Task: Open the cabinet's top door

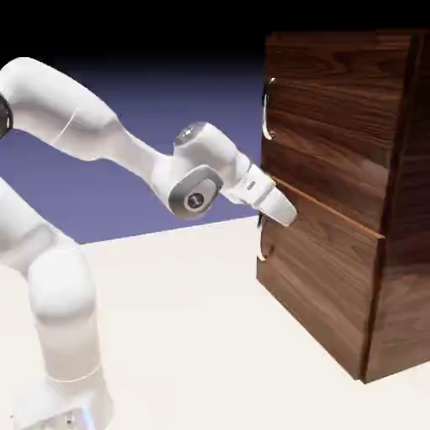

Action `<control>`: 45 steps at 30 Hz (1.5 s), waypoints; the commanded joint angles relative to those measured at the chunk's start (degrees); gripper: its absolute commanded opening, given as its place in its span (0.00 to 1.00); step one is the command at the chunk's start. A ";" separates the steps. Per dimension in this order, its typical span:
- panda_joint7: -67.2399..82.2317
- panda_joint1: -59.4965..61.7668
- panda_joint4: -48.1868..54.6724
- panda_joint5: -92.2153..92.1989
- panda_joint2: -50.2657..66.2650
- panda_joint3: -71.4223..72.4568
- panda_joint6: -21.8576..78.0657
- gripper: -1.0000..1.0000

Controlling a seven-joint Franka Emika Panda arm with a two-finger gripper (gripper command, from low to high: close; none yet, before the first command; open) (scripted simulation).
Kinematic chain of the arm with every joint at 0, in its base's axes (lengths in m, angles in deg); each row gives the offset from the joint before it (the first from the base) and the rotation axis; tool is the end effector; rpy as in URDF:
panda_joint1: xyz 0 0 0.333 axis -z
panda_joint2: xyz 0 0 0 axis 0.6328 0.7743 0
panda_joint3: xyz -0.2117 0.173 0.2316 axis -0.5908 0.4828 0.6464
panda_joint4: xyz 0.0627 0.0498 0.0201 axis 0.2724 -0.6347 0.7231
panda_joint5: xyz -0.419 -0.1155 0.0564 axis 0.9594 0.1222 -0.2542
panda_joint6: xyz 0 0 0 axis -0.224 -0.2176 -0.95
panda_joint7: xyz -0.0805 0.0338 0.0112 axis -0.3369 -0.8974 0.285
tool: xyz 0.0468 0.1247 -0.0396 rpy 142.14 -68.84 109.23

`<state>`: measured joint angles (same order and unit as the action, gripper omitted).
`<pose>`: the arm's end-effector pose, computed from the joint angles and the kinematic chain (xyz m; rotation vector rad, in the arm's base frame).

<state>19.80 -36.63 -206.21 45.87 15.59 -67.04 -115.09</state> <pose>0.4324 0.0051 0.4800 -2.2739 1.1411 -1.0725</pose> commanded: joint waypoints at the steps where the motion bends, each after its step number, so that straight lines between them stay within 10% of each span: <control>1: -2.50 1.23 0.95 -2.43 -0.55 1.62 -0.27 0.50; 45: -112.15 55.25 42.68 -109.23 -24.73 72.67 -12.14 0.50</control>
<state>-92.35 18.61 -163.53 -63.35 -9.14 5.63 -127.23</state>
